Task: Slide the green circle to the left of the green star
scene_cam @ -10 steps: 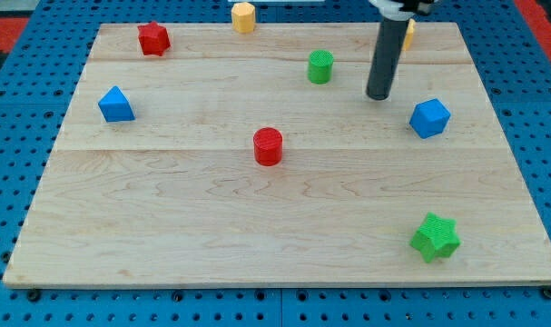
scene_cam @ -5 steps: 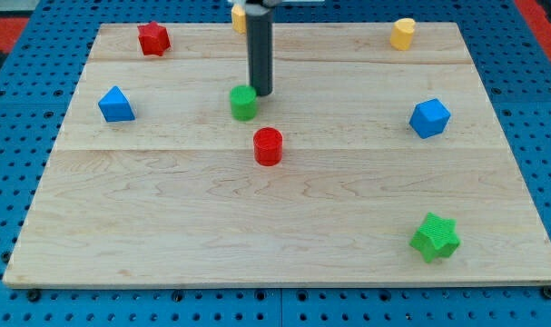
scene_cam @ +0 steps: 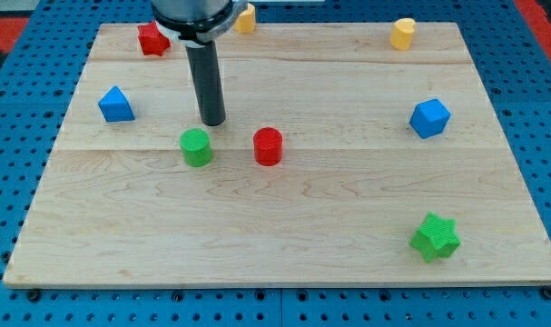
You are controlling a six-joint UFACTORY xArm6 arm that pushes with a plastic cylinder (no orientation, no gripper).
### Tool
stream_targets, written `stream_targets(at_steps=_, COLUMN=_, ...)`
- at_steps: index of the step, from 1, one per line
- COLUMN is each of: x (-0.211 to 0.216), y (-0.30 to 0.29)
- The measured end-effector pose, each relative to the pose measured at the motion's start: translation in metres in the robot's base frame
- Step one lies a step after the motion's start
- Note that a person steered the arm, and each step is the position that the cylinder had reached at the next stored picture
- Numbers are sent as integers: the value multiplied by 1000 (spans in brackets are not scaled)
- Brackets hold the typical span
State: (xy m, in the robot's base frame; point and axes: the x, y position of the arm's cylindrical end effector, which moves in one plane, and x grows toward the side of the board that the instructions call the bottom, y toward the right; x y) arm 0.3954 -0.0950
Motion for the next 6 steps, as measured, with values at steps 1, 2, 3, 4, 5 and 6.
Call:
stream_targets(at_steps=1, x=21, y=-24)
stream_targets(at_steps=2, x=45, y=-10)
stream_targets(at_steps=3, x=55, y=29)
stream_targets(at_steps=4, x=71, y=14)
stream_targets(at_steps=5, x=64, y=10)
stream_targets(at_steps=6, x=104, y=10)
